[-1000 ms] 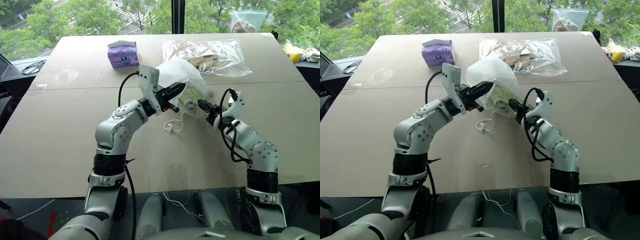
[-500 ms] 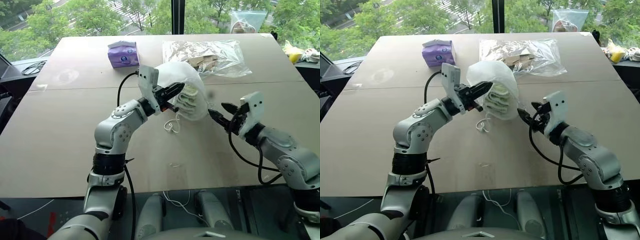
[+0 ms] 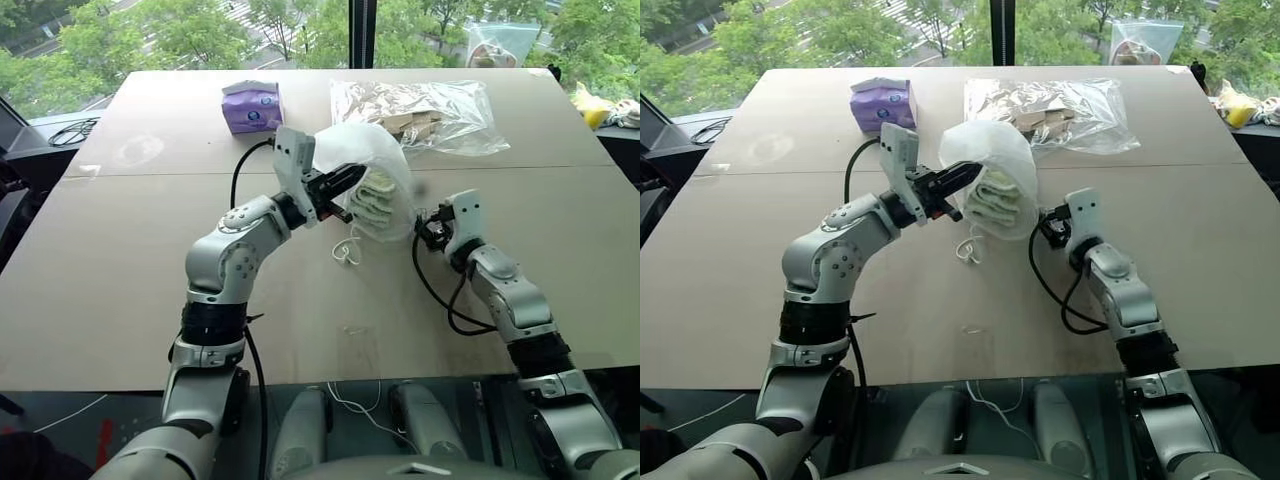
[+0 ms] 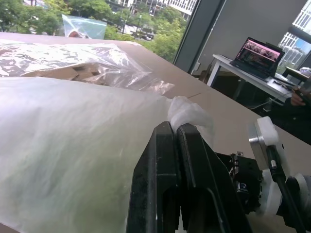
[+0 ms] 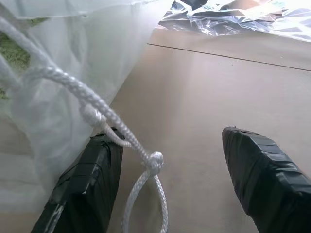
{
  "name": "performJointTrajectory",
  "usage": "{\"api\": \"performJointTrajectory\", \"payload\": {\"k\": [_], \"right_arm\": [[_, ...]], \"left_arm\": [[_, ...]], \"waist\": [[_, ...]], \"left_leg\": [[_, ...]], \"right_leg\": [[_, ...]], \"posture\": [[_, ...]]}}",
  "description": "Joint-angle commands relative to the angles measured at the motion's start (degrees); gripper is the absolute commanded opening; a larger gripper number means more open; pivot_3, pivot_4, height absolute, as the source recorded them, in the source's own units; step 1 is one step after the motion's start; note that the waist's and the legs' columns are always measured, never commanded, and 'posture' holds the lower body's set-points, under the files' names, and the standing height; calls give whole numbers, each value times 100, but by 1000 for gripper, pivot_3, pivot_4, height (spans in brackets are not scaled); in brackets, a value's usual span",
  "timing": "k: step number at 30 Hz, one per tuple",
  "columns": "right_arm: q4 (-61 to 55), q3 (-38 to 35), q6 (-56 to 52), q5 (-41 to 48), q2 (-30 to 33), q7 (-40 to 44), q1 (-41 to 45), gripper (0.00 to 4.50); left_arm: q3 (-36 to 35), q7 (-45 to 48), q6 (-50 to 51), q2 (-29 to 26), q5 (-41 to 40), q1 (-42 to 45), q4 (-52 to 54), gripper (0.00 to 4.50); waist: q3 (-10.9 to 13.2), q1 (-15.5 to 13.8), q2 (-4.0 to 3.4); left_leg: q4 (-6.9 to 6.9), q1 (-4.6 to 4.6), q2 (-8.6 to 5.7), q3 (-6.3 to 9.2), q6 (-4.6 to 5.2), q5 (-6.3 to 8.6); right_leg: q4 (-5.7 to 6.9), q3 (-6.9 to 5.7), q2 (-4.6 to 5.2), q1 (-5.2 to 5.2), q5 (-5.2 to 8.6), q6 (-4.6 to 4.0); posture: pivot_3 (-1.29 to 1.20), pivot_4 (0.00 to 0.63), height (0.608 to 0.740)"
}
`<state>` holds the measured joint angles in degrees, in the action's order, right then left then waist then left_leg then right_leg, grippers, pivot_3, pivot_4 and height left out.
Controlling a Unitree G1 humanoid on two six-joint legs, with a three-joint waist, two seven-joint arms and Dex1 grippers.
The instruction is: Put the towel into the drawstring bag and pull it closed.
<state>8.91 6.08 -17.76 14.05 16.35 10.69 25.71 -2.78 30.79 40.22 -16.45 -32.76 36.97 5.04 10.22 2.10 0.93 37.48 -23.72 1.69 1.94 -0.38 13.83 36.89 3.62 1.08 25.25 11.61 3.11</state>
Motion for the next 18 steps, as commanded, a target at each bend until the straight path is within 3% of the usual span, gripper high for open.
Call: {"api": "performJointTrajectory", "payload": {"k": [1,5,9,16,18], "right_arm": [[-25,-236,411,-212,-89,-70,82,2071],[-100,-298,455,-444,-91,-79,50,282],[-69,-240,468,-673,-125,-28,47,282],[-61,-327,475,-812,-273,-3,106,227],[-43,-333,468,-846,-287,15,124,227]], "left_arm": [[-80,52,-172,-53,24,-1,119,0],[-126,105,-246,-96,45,-17,-7,0],[-399,415,-321,-68,-308,-102,-40,0],[-707,898,-278,-810,-326,21,-203,2861],[-963,1209,-49,-1176,-608,78,-225,2861]], "waist": [[0,6,0],[0,25,0],[0,43,0],[0,42,0],[0,48,0]], "left_leg": [[0,0,-1,-1,0,0],[0,4,-1,2,0,0],[0,9,-1,0,0,0],[0,10,0,0,0,0],[0,9,0,0,0,0]], "right_leg": [[0,1,1,0,0,1],[6,1,-1,0,-1,1],[10,4,-3,0,-1,1],[15,5,-4,1,-1,1],[15,4,-4,1,-1,1]], "posture": [[0,150,740],[0,150,740],[0,150,740],[0,150,740],[0,150,740]]}}
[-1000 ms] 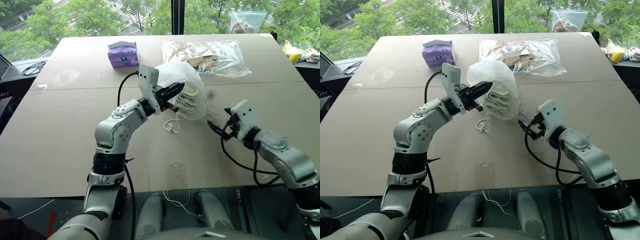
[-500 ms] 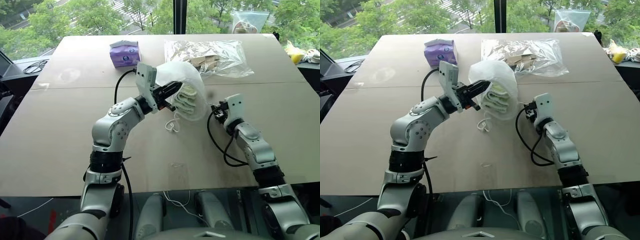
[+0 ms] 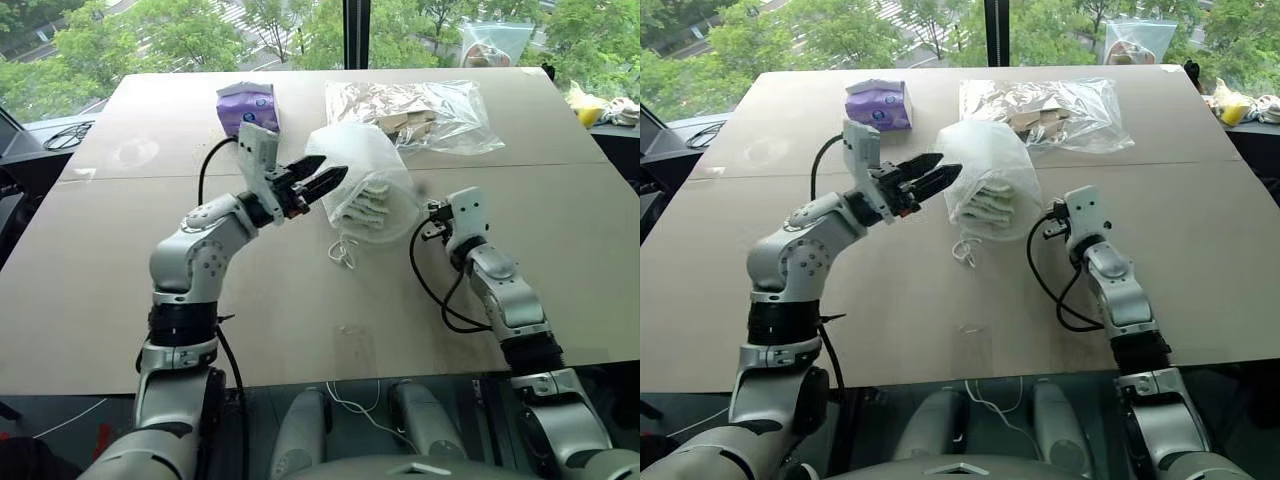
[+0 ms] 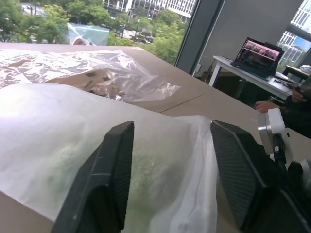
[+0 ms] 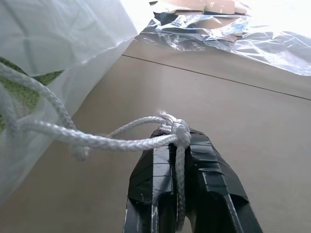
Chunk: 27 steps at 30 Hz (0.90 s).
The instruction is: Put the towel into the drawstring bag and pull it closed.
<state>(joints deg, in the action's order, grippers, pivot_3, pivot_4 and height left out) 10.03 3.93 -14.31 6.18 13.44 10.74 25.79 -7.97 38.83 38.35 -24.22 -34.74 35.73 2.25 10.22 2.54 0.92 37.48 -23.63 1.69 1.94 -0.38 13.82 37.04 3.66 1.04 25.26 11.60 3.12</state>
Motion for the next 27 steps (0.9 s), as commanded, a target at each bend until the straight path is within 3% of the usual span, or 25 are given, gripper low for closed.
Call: {"api": "performJointTrajectory", "payload": {"k": [1,5,9,12,18,27], "right_arm": [[-147,-121,117,-80,-1,17,124,227],[-115,-159,109,-127,-35,25,161,227],[-102,-194,99,-159,-48,32,194,227],[-100,-221,116,-158,-60,57,213,227],[-152,-209,107,-170,-90,96,215,227],[-168,-212,112,-126,-277,123,272,227]], "left_arm": [[-532,573,265,-583,-550,192,63,2861],[-547,1257,715,-1259,-851,-169,97,2861],[183,1838,508,-1940,-236,-816,206,2861],[768,2021,450,-2031,49,-1114,451,2861],[1407,1466,-515,-1174,944,-1137,59,2861],[2180,1427,-1910,-532,2170,-962,-1110,2861]], "waist": [[0,7,0],[0,2,-1],[0,12,-1],[1,-24,0],[0,-22,0],[-2,-12,0]], "left_leg": [[0,0,0,0,0,0],[0,-2,1,0,0,0],[-4,1,1,-5,0,0],[-3,-1,1,-1,0,0],[3,-1,-1,-4,-1,-1],[5,15,0,-6,-1,-1]], "right_leg": [[0,0,0,1,0,0],[0,-1,1,2,0,0],[0,3,1,3,1,0],[1,-1,1,3,1,-1],[0,5,1,0,0,0],[32,11,-4,-1,1,-2]], "posture": [[0,150,740],[0,150,740],[0,150,740],[0,150,740],[0,150,740],[0,150,740]]}}
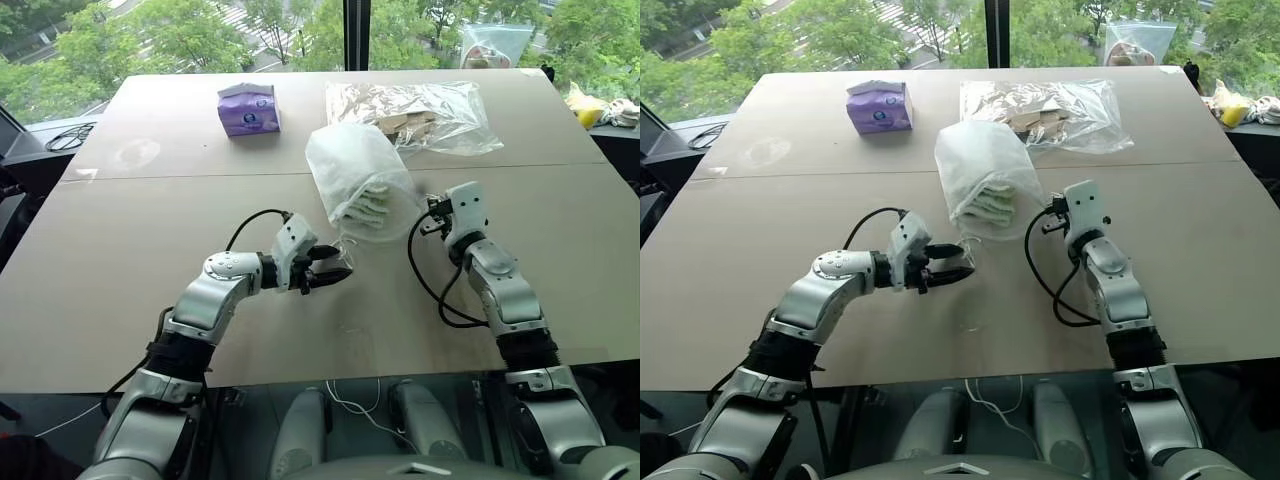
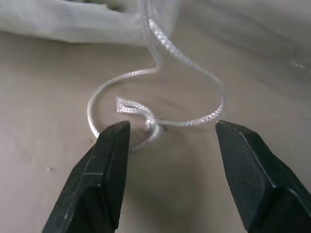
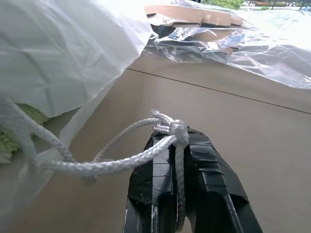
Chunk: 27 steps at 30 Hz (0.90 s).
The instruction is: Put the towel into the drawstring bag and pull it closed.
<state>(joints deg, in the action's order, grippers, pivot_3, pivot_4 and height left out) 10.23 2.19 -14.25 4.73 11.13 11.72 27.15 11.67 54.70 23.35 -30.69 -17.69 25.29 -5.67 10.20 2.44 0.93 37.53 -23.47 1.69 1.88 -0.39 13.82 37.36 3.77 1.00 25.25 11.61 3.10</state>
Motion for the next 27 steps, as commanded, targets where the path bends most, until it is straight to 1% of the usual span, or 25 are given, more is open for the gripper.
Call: {"api": "performJointTrajectory", "payload": {"k": [1,2,3,4,5,6,8,9,13,15,18,20,22,25,27], "right_arm": [[-191,-49,109,3,-58,25,143,227],[-186,-67,114,-7,-68,20,149,227],[-180,-80,119,-17,-74,15,153,227],[-189,-90,119,-21,-75,13,145,227],[-197,-94,118,-25,-75,14,138,227],[-211,-94,121,-40,-66,12,107,227],[-231,-100,121,-56,-63,13,64,227],[-238,-103,120,-62,-64,14,52,227],[-257,-130,143,-89,-50,-7,44,227],[-240,-252,364,-136,-46,-173,112,227],[-244,-546,788,-197,-45,-569,277,227],[-378,-735,1017,-355,46,-901,489,227],[-494,-876,1155,-533,182,-1168,703,227],[-548,-972,1289,-784,415,-1402,951,227],[-579,-1024,1399,-1008,639,-1557,1171,227]], "left_arm": [[242,-330,-574,177,658,125,-455,2861],[243,-474,-704,235,800,145,-555,2861],[230,-540,-781,290,859,131,-598,2336],[218,-560,-824,328,885,107,-606,2062],[204,-558,-852,355,900,87,-609,1451],[173,-597,-842,381,894,8,-550,1087],[96,-689,-814,420,888,-103,-468,199],[42,-739,-827,426,897,-146,-437,93],[-416,-1150,-1110,575,809,-310,-256,93],[-799,-1571,-1735,707,830,-310,-237,93],[-1149,-2255,-2752,648,1251,-113,-551,93],[-1424,-3038,-3443,468,1741,230,-917,93],[-1655,-3741,-3908,253,2170,568,-1147,93],[-1777,-4391,-4290,-67,2672,956,-1304,93],[-1879,-4886,-4425,-352,3082,1370,-1267,93]], "waist": [[0,-9,0],[0,-13,0],[0,-9,0],[0,-3,0],[0,0,0],[0,11,0],[0,20,0],[0,22,0],[0,28,0],[1,29,0],[1,-2,2],[2,-6,2],[5,-8,3],[4,-8,3],[3,-8,4]], "left_leg": [[4,3,-1,0,0,0],[8,8,-2,0,0,0],[13,16,-3,0,0,0],[14,32,-3,-2,0,0],[14,62,-2,-6,1,0],[14,68,-2,-5,0,0],[14,72,-2,-7,1,0],[14,76,-2,-8,1,0],[14,78,1,-7,1,0],[14,78,1,-7,1,0],[14,73,1,-5,0,0],[14,74,0,-7,0,0],[15,70,-2,-7,0,0],[15,65,-2,-7,0,0],[4,62,-3,-8,0,0]], "right_leg": [[3,0,0,-3,0,0],[7,1,1,-9,0,1],[10,2,1,-18,0,1],[10,5,1,-32,1,2],[9,8,1,-59,4,5],[10,9,1,-65,10,13],[16,13,0,-64,14,20],[21,15,-1,-64,14,21],[28,15,-5,-62,14,18],[29,15,-5,-62,13,18],[30,15,-4,-56,12,17],[30,15,-4,-57,11,15],[29,15,-2,-55,11,16],[26,15,0,-53,3,4],[16,15,1,-51,2,2]], "posture": [[0,150,740],[0,150,740],[0,150,740],[0,150,740],[0,150,740],[0,150,740],[0,150,740],[0,150,740],[0,150,740],[0,150,740],[0,150,740],[0,150,740],[0,150,740],[0,150,740],[0,150,740]]}}
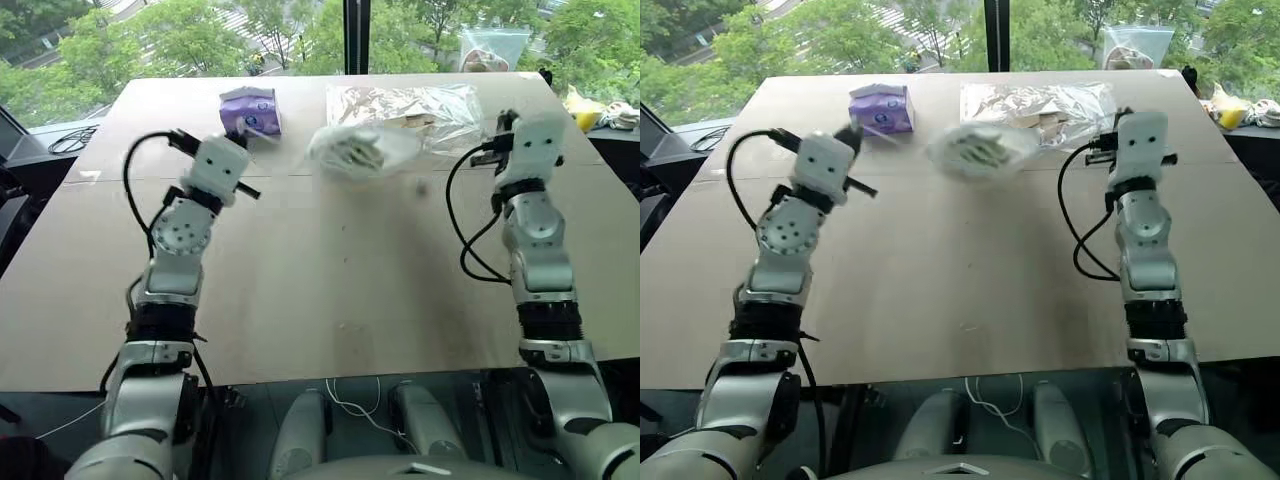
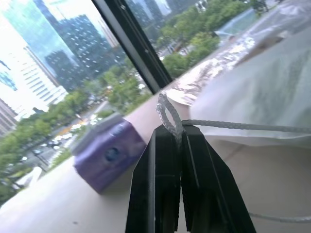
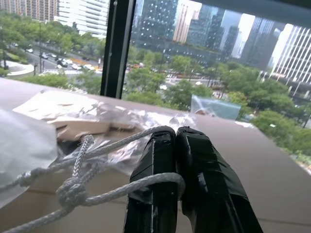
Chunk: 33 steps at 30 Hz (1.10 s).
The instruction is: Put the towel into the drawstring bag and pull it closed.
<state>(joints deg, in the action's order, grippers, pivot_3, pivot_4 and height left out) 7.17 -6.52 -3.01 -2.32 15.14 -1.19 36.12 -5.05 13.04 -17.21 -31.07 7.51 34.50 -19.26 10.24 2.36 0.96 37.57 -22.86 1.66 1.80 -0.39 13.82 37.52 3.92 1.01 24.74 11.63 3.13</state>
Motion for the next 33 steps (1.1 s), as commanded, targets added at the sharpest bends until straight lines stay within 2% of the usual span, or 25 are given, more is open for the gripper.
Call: {"api": "performJointTrajectory", "payload": {"k": [1,5,8,10,14,21,24,27,30,33], "right_arm": [[-273,-168,316,-366,299,-315,337,227],[-114,-316,512,-501,418,-626,511,227],[41,-580,370,-232,252,-867,482,227],[94,-868,145,41,67,-1099,451,227],[168,-1708,-540,813,-395,-1760,387,227],[301,-3023,-1457,2105,-1053,-3001,490,227],[285,-2841,-1560,2137,-966,-2832,514,227],[300,-2340,-1625,2145,-783,-2109,587,227],[247,-1771,-1726,2143,-705,-1359,619,227],[185,-1410,-1736,2006,-663,-1055,506,227]], "left_arm": [[-230,-881,-411,-395,681,576,86,93],[-471,-1653,-322,-674,1002,1124,-127,93],[-588,-1943,-6,-674,959,1101,-452,93],[-803,-2075,398,-514,696,974,-614,93],[-1678,-2686,1625,58,-112,657,-722,93],[-2125,-3285,2347,238,-429,458,-569,93],[-1970,-3152,2161,146,-391,479,-498,93],[-1752,-2818,1906,155,-497,593,-448,93],[-1537,-1941,1643,494,-1075,832,-492,93],[-1364,-1186,1760,942,-1642,957,-343,93]], "waist": [[0,0,0],[0,1,0],[0,18,0],[0,19,0],[-2,7,3],[1,-3,10],[1,9,9],[2,15,8],[1,16,9],[1,6,9]], "left_leg": [[-8,-2,-1,-1,0,0],[-25,-8,-1,-2,0,0],[-32,-6,-1,-8,0,0],[-34,-5,-1,-8,0,0],[-31,-6,1,-5,0,0],[-26,-12,1,3,0,0],[-24,-5,-2,0,0,0],[-21,-4,-4,0,0,0],[-21,-2,-4,1,0,0],[-21,-3,-3,1,-1,-1]], "right_leg": [[-5,0,2,1,0,0],[-27,-1,4,4,-1,-1],[-37,1,6,3,-1,0],[-36,2,7,3,-1,0],[-31,0,7,3,-2,-1],[-21,-10,9,5,-3,-2],[-12,-7,10,4,-2,-1],[-9,-4,8,5,-2,-1],[-8,-4,4,4,-2,-1],[-10,-4,4,3,-2,-1]], "posture": [[0,150,740],[0,150,740],[0,150,740],[0,150,740],[0,150,740],[0,150,740],[0,150,740],[0,150,740],[0,150,740],[0,150,740]]}}
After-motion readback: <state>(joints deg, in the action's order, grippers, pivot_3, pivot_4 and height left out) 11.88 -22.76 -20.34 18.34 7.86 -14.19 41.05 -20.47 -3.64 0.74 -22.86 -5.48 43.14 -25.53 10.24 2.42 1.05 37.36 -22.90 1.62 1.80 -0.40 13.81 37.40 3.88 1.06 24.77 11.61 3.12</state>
